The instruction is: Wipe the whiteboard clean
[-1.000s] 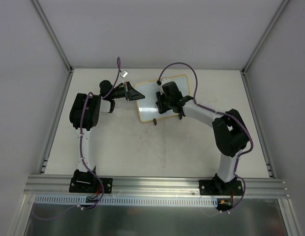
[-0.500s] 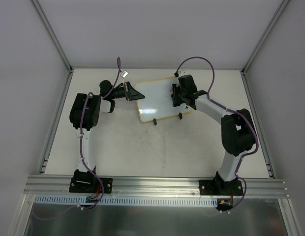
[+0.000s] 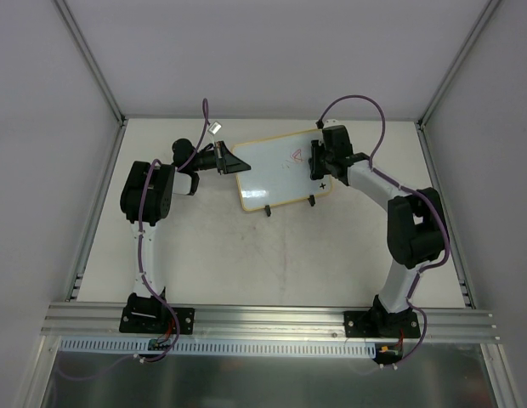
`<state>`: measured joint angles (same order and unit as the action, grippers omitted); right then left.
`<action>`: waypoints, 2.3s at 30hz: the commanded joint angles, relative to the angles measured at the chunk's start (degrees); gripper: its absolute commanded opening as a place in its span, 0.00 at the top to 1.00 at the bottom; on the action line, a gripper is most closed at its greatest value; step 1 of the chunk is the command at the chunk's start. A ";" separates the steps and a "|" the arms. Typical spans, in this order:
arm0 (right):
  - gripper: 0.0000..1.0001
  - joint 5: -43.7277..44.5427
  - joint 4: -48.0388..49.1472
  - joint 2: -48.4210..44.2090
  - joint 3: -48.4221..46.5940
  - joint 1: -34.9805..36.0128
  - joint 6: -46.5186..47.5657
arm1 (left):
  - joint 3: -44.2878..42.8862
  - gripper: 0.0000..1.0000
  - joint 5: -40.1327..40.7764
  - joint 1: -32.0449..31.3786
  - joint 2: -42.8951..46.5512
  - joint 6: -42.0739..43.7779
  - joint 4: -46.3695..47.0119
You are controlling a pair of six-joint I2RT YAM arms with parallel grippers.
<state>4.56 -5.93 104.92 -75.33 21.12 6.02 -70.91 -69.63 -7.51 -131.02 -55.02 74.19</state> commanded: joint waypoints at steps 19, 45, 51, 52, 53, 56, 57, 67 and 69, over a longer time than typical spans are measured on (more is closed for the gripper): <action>1.00 2.91 -0.13 4.41 -4.56 12.17 0.75 | -0.45 1.00 -3.68 0.04 -0.55 2.91 19.50; 1.00 7.04 -1.44 8.72 -6.85 22.82 0.31 | -0.28 1.00 -3.59 0.13 -0.55 2.91 19.67; 1.00 8.71 -3.12 7.40 -6.85 18.52 -0.13 | -0.28 1.00 -3.68 0.13 -0.46 2.91 19.67; 1.00 9.32 -3.64 6.88 -6.76 17.12 -0.22 | -0.28 1.00 -3.59 0.13 -0.46 2.99 19.76; 1.00 9.59 -3.82 6.61 -6.76 16.41 -0.22 | -0.19 1.00 -3.67 0.13 -0.46 2.91 19.76; 1.00 9.77 -4.26 5.21 -6.23 13.34 -0.13 | -0.28 1.00 -3.67 0.13 -0.64 2.82 19.76; 1.00 9.68 -4.35 4.94 -6.15 12.63 -0.05 | -0.28 1.00 -3.59 0.13 -0.55 2.82 19.67; 1.00 9.42 -5.66 1.69 -6.67 4.02 0.48 | -0.36 1.00 -3.59 0.13 -0.55 2.73 19.85; 1.00 9.24 -5.84 1.69 -7.20 2.61 0.83 | -0.36 1.00 -3.68 0.13 -0.55 2.73 19.76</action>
<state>8.03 -10.74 107.72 -81.60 27.00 5.48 -70.91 -69.67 -7.46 -131.02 -55.05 74.26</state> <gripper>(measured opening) 0.332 0.033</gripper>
